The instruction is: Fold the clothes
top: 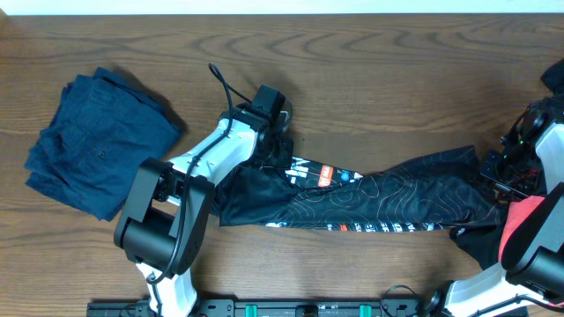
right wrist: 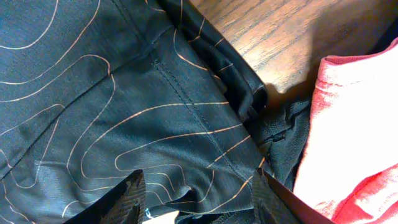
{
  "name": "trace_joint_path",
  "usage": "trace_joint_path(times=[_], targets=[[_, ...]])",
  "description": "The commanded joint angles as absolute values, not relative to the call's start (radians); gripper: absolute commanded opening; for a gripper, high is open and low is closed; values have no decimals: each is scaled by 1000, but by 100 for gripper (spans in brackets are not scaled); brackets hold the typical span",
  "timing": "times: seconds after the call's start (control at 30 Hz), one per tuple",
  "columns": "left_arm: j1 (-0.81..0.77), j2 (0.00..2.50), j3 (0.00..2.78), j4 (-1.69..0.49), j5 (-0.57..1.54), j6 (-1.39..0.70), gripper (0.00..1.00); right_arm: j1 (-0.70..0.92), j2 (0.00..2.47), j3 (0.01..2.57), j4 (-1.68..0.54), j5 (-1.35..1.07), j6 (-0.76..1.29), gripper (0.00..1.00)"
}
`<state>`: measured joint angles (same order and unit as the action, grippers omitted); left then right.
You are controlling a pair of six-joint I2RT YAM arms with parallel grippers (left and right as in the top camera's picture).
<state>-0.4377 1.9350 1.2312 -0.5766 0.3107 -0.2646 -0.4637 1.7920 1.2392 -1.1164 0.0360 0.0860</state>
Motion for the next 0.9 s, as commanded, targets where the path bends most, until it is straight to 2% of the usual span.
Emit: trace_joint_path(times=[0.0, 0.17, 0.27, 0.33, 0.63, 0.87], targets=[[-438, 1941, 1242, -585, 293, -268, 45, -464, 1769, 1234, -1114, 25, 73, 54], [-438, 1941, 1242, -600, 293, -268, 23, -464, 1769, 1234, -1114, 25, 73, 53], [-438, 1941, 1242, -601, 293, -268, 19, -464, 1769, 1234, -1114, 25, 73, 53], [-438, 1941, 1242, -601, 293, -268, 6, -464, 1769, 1234, -1114, 25, 73, 53], [-451, 1775, 1243, -686, 377, -264, 6, -464, 1769, 1234, -1111, 25, 73, 54], [-543, 1701, 1241, -727, 377, -264, 6, -464, 1769, 1234, -1110, 25, 73, 53]])
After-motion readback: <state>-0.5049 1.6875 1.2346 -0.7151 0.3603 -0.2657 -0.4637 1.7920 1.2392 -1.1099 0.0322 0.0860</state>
